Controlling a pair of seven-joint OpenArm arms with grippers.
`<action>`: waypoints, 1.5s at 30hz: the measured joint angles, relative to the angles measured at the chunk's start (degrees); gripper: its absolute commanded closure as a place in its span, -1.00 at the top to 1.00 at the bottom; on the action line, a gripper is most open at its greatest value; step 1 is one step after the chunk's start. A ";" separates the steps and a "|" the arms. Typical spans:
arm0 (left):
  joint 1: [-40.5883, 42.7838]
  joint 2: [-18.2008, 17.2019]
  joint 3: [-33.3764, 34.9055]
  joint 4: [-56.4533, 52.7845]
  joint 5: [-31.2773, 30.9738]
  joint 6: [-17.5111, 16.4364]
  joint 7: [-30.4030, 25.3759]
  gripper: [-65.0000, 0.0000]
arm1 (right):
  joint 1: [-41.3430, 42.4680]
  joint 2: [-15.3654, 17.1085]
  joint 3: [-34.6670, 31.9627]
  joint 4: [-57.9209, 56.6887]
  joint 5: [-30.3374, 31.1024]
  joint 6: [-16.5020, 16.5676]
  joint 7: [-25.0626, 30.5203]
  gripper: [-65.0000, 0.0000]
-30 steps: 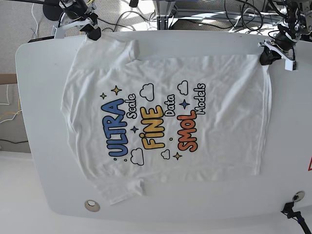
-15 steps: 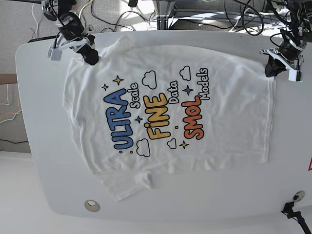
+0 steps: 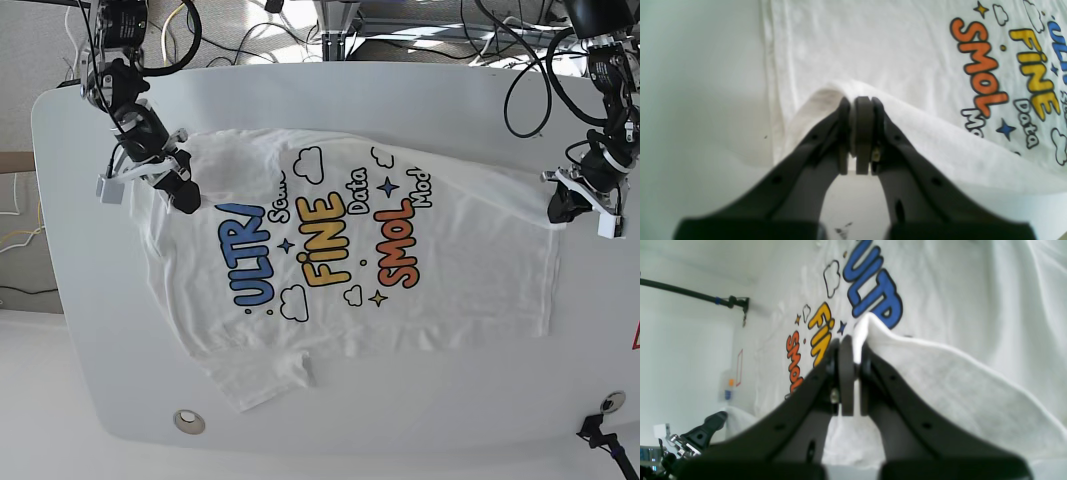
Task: Fold the T-shirt properly
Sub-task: 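Carry the hem with both grippers toward the collar, folding the shirt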
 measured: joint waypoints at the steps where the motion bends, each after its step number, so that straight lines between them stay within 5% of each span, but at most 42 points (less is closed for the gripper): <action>1: -1.16 0.00 -0.04 -1.42 0.42 0.31 0.81 -1.00 | 1.66 -0.09 -0.02 -1.05 -0.13 0.31 -0.13 -1.00; 5: -7.65 0.00 0.17 -7.74 0.39 0.04 0.92 -1.00 | 8.33 -0.11 0.00 -7.15 -0.20 0.22 -4.22 -1.00; 12: -12.17 0.37 0.22 -13.18 5.86 0.39 0.90 -1.00 | 16.41 -0.28 -0.04 -16.00 -0.35 1.77 -4.15 -1.00; 26: -22.21 -0.04 2.84 -26.08 6.12 0.39 0.42 -1.00 | 26.01 -0.09 -3.69 -27.61 -0.37 2.40 -3.85 -1.00; 29: -23.28 0.17 3.50 -26.60 5.95 0.33 0.46 -0.62 | 26.71 -0.31 -4.20 -29.14 -0.35 2.51 -4.07 -1.00; 35: -25.49 0.35 3.34 -26.80 10.58 0.39 0.59 -0.46 | 29.90 -0.13 -4.22 -34.82 -1.95 3.48 -4.07 -1.00; 41: -29.86 0.87 5.75 -26.77 22.82 0.20 -3.48 0.60 | 32.89 -0.11 -4.26 -35.98 -8.55 3.32 -3.98 0.56; 43: -30.91 0.94 6.71 -26.82 26.12 0.24 -4.72 0.66 | 32.37 -0.07 -4.26 -34.88 -10.12 3.21 -4.09 0.85; 45: -31.50 0.66 6.69 -26.51 26.32 -0.13 -5.90 0.66 | 31.21 1.07 -4.48 -31.32 -11.32 3.39 -4.74 0.87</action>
